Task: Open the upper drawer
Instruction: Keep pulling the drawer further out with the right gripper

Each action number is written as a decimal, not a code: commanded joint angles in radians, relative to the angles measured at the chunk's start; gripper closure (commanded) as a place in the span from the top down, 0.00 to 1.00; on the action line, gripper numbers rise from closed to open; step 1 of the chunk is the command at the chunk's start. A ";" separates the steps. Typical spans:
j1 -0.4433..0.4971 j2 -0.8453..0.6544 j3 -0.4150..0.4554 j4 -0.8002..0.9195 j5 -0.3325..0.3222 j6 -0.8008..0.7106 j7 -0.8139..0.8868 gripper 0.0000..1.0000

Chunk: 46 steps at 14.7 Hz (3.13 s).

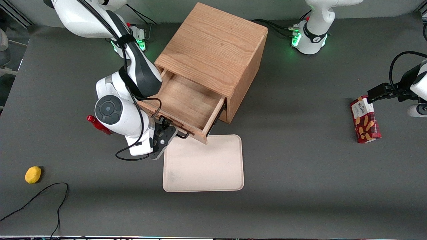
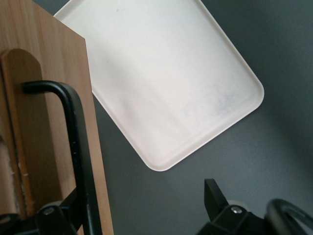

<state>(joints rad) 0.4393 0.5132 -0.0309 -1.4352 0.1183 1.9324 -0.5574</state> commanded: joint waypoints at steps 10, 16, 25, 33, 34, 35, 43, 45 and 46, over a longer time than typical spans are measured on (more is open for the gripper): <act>-0.047 0.082 0.014 0.127 0.004 -0.024 -0.007 1.00; -0.071 0.106 0.017 0.157 0.004 -0.026 -0.022 1.00; -0.091 0.120 0.023 0.199 0.004 -0.042 -0.027 1.00; -0.106 0.136 0.025 0.214 0.004 -0.036 -0.078 1.00; -0.114 0.142 0.025 0.225 0.004 -0.036 -0.079 1.00; -0.119 0.145 0.025 0.228 0.004 -0.036 -0.082 1.00; -0.134 0.146 0.035 0.237 0.004 -0.038 -0.088 1.00; -0.134 0.139 0.037 0.237 0.004 -0.046 -0.082 1.00; -0.136 0.131 0.039 0.237 0.004 -0.052 -0.079 1.00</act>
<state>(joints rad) 0.3239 0.6363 -0.0074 -1.2436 0.1193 1.9002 -0.6243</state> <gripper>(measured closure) 0.000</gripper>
